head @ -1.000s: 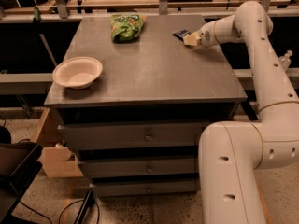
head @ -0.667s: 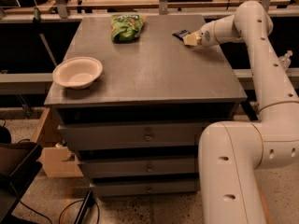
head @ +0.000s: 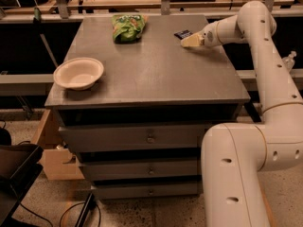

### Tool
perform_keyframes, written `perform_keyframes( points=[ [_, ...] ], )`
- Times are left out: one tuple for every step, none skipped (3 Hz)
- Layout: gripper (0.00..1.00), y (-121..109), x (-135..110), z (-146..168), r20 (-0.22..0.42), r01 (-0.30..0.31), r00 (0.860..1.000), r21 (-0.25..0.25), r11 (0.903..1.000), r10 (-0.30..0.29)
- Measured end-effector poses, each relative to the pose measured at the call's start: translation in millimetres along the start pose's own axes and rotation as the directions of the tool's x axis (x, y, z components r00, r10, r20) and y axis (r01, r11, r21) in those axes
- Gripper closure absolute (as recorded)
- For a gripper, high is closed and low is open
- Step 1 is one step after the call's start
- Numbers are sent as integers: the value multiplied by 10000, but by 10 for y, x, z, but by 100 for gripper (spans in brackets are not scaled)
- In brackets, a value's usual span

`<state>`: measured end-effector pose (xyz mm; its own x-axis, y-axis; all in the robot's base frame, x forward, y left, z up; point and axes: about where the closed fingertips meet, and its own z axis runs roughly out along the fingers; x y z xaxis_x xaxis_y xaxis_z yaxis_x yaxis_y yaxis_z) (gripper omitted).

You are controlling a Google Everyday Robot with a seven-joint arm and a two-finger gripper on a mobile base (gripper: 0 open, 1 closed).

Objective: Move rxbar blueberry near paper bowl

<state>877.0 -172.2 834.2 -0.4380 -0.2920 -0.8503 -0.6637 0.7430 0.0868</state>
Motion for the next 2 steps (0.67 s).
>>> perform_keyframes(
  points=[
    [0, 2, 1, 3, -2, -1, 10000, -3, 10000, 1],
    [0, 2, 1, 4, -5, -1, 10000, -3, 10000, 1]
  ],
)
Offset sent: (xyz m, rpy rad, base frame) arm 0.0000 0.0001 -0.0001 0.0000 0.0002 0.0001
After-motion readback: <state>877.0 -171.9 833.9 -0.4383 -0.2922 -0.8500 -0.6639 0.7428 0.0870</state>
